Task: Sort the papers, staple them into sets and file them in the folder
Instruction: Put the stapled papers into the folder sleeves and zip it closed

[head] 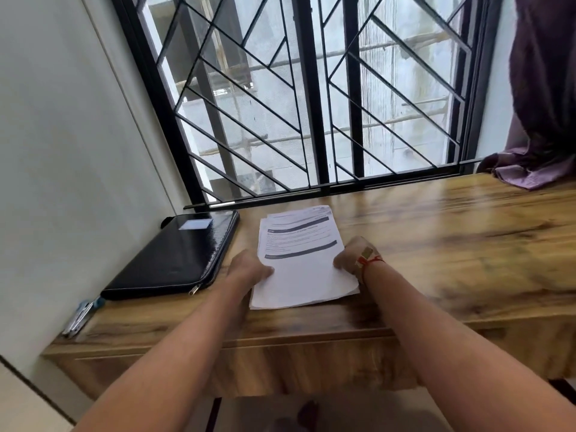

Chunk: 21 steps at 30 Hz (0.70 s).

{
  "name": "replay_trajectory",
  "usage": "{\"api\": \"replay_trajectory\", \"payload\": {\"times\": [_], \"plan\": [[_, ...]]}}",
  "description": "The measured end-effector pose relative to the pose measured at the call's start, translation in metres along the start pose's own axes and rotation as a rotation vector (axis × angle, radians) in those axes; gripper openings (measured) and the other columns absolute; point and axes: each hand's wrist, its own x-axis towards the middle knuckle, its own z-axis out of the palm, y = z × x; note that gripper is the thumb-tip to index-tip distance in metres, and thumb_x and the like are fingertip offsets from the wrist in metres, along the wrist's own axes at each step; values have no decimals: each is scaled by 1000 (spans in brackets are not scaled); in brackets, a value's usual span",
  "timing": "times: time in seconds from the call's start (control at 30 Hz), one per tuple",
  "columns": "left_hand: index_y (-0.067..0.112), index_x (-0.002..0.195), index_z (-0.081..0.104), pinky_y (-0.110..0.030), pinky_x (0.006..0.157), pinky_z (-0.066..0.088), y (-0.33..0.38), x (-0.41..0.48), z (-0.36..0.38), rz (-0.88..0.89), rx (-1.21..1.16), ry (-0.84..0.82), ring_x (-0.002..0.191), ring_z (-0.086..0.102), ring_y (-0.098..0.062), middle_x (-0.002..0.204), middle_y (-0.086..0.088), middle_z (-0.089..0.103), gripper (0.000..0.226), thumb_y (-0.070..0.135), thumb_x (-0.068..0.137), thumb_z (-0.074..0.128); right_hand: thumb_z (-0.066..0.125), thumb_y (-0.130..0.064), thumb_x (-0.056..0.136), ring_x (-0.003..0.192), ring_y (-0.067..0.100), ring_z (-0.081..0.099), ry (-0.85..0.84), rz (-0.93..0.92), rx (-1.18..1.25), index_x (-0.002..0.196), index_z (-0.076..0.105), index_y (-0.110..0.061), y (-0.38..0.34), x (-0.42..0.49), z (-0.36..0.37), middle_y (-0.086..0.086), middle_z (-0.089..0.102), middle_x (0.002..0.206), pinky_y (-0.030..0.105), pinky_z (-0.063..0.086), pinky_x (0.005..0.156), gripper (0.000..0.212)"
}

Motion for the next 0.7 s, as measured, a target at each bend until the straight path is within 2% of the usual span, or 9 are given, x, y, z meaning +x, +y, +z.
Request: {"api": "replay_trajectory", "payload": {"times": [0.17,0.23,0.3,0.43,0.57,0.7], "plan": [[7,109,67,-30,72,45,36,-5,33,116,-78,-80,94,64,-26,110,-8,70,34,30,86,75,64,-13,81,96,33,67,96,48,-73,67,51,-13,30,3,-46,11,63,89,30,49,73,19],[8,108,69,-31,75,47,58,-9,52,195,-47,-96,101,66,-29,113,-10,71,33,34,88,72,63,-13,82,97,34,65,144,71,-107,75,53,-10,49,5,-69,12,60,90,30,47,74,12],[9,109,70,-35,86,49,80,-14,70,271,24,-90,108,63,-32,116,-13,70,38,41,89,67,61,-12,84,92,34,62,184,90,-136,78,54,-9,67,6,-91,13,63,93,29,46,75,10],[9,119,66,-39,97,43,131,-27,110,377,143,-80,121,49,-36,127,-16,59,51,53,95,54,57,-11,85,84,31,56,255,128,-215,84,57,-9,103,10,-136,18,68,103,28,45,73,3],[8,129,59,-45,100,37,175,-41,135,453,189,-108,127,36,-36,136,-14,43,57,53,103,39,55,-12,86,87,32,57,277,140,-309,94,62,-8,130,15,-175,19,68,108,29,43,72,11],[9,130,59,-48,102,31,199,-42,151,542,243,-126,129,32,-34,141,-13,40,56,52,104,34,56,-15,88,104,36,61,285,155,-385,110,65,-3,150,24,-197,20,67,114,30,45,78,26]]}}
